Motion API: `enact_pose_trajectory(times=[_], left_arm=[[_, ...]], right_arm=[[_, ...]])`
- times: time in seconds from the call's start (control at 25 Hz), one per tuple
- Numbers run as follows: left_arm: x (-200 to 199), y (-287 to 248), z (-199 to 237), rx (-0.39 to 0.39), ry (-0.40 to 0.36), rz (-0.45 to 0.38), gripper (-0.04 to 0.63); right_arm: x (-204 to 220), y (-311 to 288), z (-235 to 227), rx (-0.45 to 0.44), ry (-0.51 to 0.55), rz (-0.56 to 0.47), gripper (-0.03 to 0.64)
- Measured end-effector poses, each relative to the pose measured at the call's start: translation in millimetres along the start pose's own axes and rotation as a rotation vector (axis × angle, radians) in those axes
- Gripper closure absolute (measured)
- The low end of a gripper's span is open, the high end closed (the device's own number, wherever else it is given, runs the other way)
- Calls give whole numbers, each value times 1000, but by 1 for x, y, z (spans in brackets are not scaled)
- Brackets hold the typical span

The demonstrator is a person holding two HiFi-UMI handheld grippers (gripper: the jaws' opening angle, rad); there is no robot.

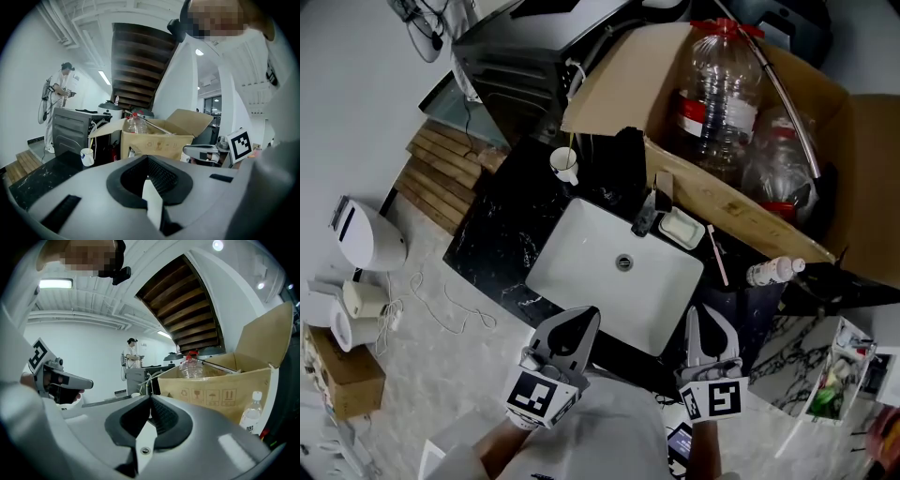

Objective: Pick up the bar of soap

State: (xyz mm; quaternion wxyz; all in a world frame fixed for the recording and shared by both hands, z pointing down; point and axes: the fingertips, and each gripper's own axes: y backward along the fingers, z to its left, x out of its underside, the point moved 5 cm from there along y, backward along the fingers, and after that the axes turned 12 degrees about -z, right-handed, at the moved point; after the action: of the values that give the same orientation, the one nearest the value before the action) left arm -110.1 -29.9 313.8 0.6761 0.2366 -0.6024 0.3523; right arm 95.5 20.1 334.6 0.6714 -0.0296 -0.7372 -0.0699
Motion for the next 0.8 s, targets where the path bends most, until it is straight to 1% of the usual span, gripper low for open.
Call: enact_pose_trajectory(times=[0.08, 0.16, 0.28, 0.4, 0.56, 0.6, 0.72, 0.8], left_arm=[[2, -7, 1, 3, 2, -4, 589], [4, -16, 2, 12, 1, -3, 589], [7, -28, 2, 26, 10, 11, 589], [11, -37, 5, 37, 13, 22, 589], [13, -49, 9, 27, 50, 31, 589], [13, -51, 11, 23, 59, 34, 589], [17, -56, 18, 38, 31, 43, 589], [18, -61, 21, 38, 41, 48, 589]], right_arm=[[3, -6, -8, 0, 7, 17, 595], [9, -13, -15, 0, 16, 52, 547], [11, -21, -22, -10, 48, 88, 533], [13, -32, -28, -33, 76, 125, 502], [17, -49, -38, -70, 78, 167, 500], [19, -53, -39, -81, 86, 183, 487], [20, -68, -41, -110, 137, 219, 476], [21, -78, -44, -131, 165, 248, 474]])
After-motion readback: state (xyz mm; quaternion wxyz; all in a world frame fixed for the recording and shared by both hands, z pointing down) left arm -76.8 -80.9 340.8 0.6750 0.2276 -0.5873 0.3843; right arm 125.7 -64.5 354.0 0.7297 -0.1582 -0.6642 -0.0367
